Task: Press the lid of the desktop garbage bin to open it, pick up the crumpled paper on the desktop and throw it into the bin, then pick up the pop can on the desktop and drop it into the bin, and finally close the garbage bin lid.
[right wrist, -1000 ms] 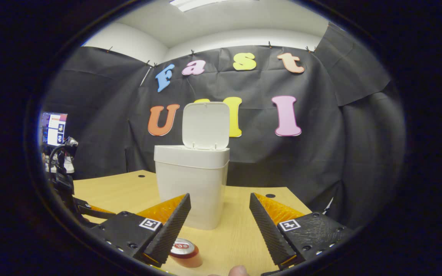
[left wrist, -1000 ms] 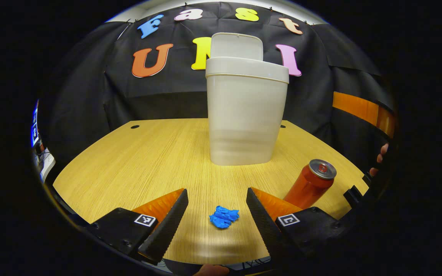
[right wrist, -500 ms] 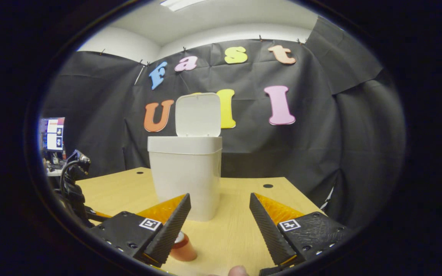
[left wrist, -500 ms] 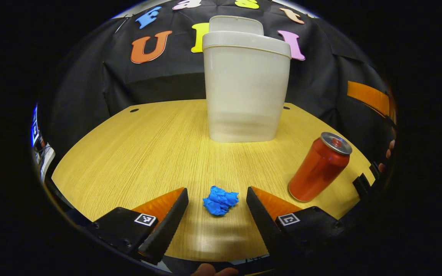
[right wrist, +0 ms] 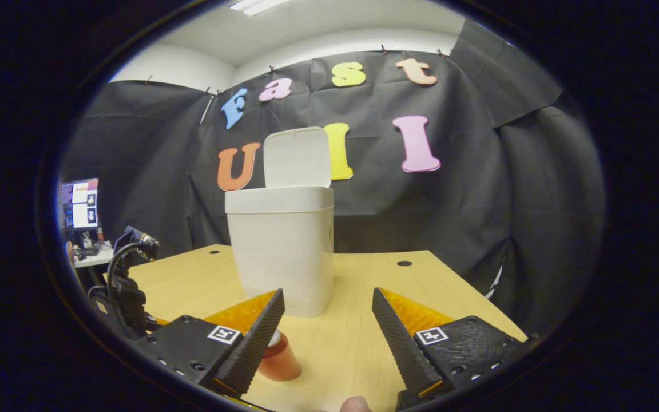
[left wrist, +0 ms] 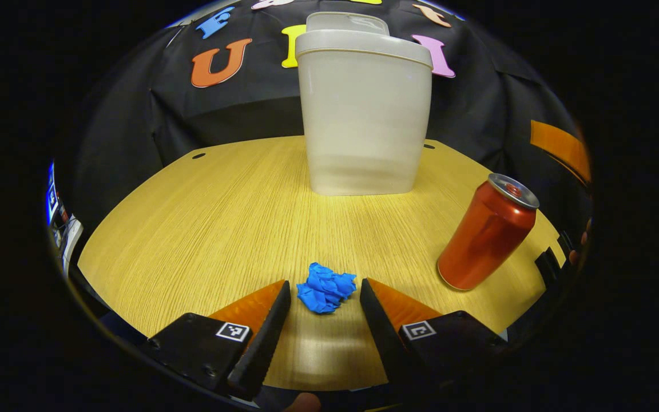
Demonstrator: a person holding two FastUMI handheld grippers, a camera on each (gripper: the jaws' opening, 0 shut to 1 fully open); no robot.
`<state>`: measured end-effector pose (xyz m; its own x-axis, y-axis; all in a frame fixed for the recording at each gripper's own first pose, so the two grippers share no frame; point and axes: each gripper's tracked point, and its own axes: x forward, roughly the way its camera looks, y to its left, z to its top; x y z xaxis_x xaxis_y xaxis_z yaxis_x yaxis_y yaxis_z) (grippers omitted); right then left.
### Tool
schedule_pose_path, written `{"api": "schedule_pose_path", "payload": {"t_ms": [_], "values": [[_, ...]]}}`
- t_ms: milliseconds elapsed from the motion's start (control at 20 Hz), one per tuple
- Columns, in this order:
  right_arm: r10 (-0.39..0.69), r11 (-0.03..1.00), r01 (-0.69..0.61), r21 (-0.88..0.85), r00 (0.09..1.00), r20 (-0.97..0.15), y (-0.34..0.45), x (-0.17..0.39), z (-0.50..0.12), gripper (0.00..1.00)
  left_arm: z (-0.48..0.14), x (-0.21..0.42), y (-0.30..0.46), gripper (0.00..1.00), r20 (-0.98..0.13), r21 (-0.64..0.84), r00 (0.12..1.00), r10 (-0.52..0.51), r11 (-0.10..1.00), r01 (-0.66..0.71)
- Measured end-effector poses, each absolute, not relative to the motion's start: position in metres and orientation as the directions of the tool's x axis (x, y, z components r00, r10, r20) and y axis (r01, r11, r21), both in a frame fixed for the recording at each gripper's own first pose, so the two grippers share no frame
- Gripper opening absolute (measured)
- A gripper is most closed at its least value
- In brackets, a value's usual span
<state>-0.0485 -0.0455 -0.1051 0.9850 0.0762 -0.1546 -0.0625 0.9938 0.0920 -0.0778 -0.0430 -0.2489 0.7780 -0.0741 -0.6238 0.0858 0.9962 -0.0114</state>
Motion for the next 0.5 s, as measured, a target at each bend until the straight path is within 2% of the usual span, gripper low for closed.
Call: {"api": "schedule_pose_path", "payload": {"t_ms": [200, 250, 500], "values": [[0.084, 0.992, -0.067, 0.108, 0.984, -0.158, -0.041, -0.055, -0.109, 0.96, -0.248, -0.08, -0.05, 0.69, -0.627, -0.002, 0.774, -0.088, 0.994, 0.111], [0.085, 0.991, -0.067, 0.114, 0.984, -0.159, -0.04, -0.056, -0.109, 0.96, -0.248, -0.08, -0.052, 0.62, -0.626, 0.004, 0.775, -0.09, 0.993, 0.119], [0.081, 0.991, -0.063, 0.114, 0.984, -0.161, -0.039, -0.064, -0.111, 0.96, -0.246, -0.082, -0.057, 0.42, -0.622, 0.01, 0.778, -0.087, 0.993, 0.119]]}}
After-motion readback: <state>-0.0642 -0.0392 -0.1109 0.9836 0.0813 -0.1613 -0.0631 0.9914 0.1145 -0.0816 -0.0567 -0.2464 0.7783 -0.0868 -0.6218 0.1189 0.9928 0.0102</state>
